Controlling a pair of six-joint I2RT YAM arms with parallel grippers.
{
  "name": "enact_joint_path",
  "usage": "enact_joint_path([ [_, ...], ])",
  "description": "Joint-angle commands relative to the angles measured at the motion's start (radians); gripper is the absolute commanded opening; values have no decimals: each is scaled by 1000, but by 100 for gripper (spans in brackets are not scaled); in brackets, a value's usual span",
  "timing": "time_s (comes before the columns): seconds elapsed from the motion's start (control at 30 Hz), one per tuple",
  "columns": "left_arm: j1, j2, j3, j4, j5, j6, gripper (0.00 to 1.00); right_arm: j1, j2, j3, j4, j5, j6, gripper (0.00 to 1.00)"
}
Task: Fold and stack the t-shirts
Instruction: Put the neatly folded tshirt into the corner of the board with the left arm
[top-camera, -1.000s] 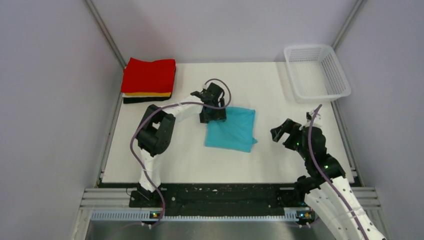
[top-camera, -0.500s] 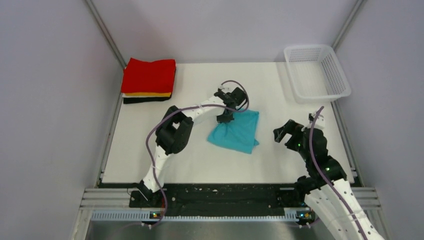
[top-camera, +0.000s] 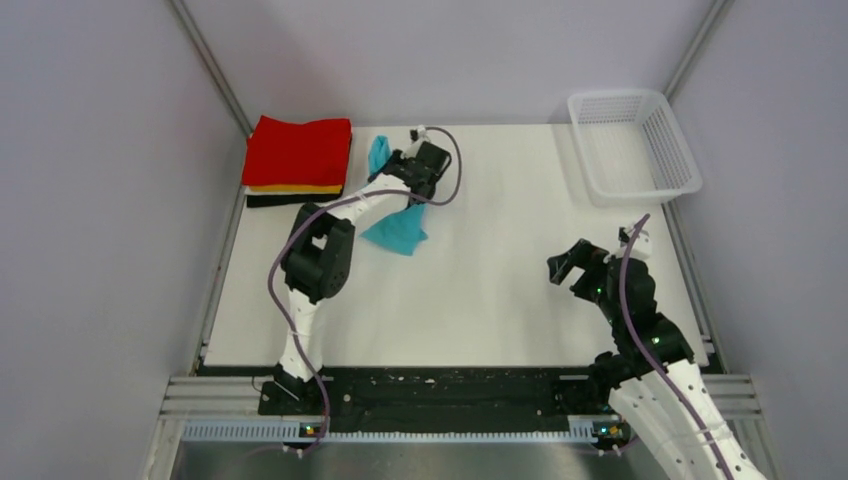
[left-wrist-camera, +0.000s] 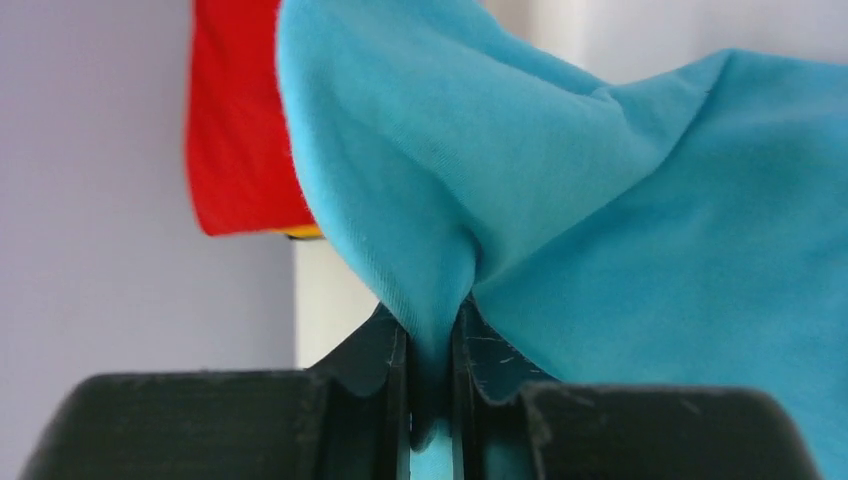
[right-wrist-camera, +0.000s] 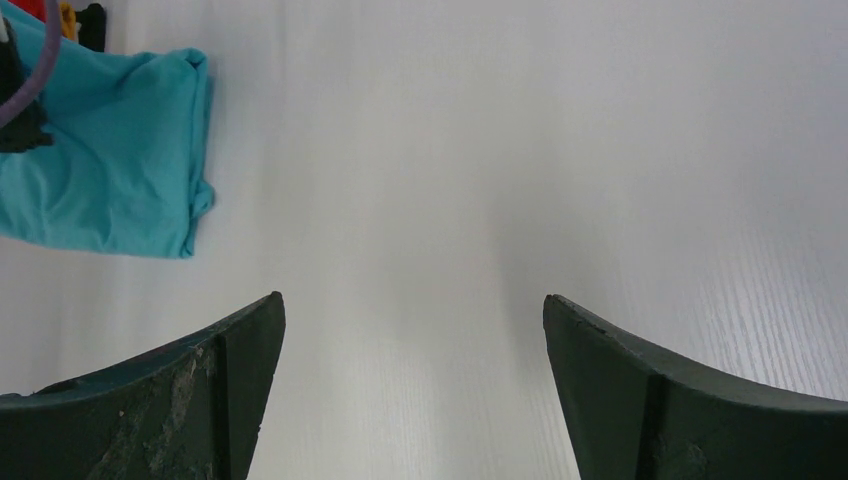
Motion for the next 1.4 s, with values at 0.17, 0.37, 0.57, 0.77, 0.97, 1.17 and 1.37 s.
enact_joint_path([
  [0.17, 194, -109, 92, 424, -2, 596, 0, -6, -20, -17, 49, 10, -14, 99],
  [0.37, 246, -102, 178, 403, 83, 628, 0, -11, -17, -20, 52, 28, -14, 99],
  [0.57, 275, -110, 293, 283, 142, 552, 0, -27, -15, -20, 52, 28, -14, 99],
  [0.77, 295, -118, 376, 234, 203, 505, 0, -34, -11, -18, 53, 25, -17, 99],
  [0.97, 347, -71, 454, 222, 224, 483, 0, -38, -7, -20, 56, 23, -16, 99],
  [1.17, 429, -22, 482, 214, 286, 428, 0, -38, 6, -21, 62, 30, -19, 99],
  [1.37, 537, 28, 489, 140, 479, 332, 0, -37, 19, -16, 54, 47, -19, 99],
])
